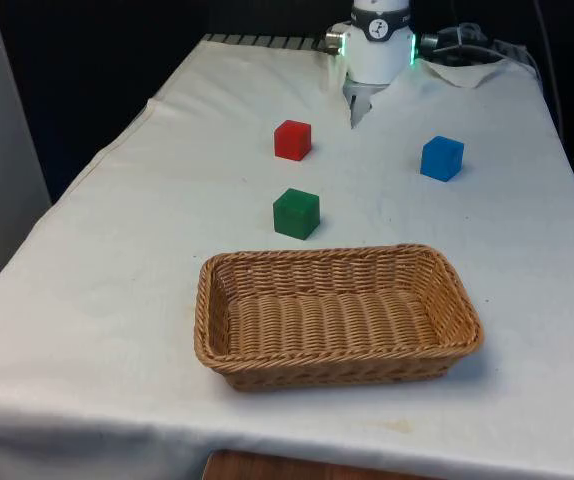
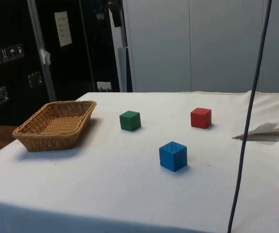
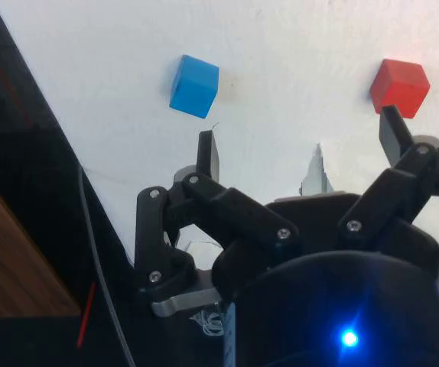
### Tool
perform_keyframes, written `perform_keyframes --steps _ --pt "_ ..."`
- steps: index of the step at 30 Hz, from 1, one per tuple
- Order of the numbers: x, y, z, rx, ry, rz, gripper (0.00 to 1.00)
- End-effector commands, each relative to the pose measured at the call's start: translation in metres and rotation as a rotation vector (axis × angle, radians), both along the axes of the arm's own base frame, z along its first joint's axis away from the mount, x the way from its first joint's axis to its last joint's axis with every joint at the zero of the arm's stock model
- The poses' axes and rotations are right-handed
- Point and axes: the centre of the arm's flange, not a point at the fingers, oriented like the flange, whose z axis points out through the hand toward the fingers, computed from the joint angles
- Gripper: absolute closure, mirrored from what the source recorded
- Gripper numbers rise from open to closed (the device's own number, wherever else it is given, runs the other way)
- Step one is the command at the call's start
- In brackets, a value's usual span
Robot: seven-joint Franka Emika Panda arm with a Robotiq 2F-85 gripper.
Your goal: Pick up exactly two blocks and place them into the basket.
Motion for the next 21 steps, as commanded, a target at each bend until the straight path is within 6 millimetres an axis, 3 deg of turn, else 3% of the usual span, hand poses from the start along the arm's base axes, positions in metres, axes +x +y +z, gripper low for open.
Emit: perform_keyframes --steps 1,21 --pt "-0.004 0.0 0.001 -0.006 -0.015 0.003 0.0" --pt "-0.009 -0.013 -0.043 0.0 -0.048 -0.02 0.0"
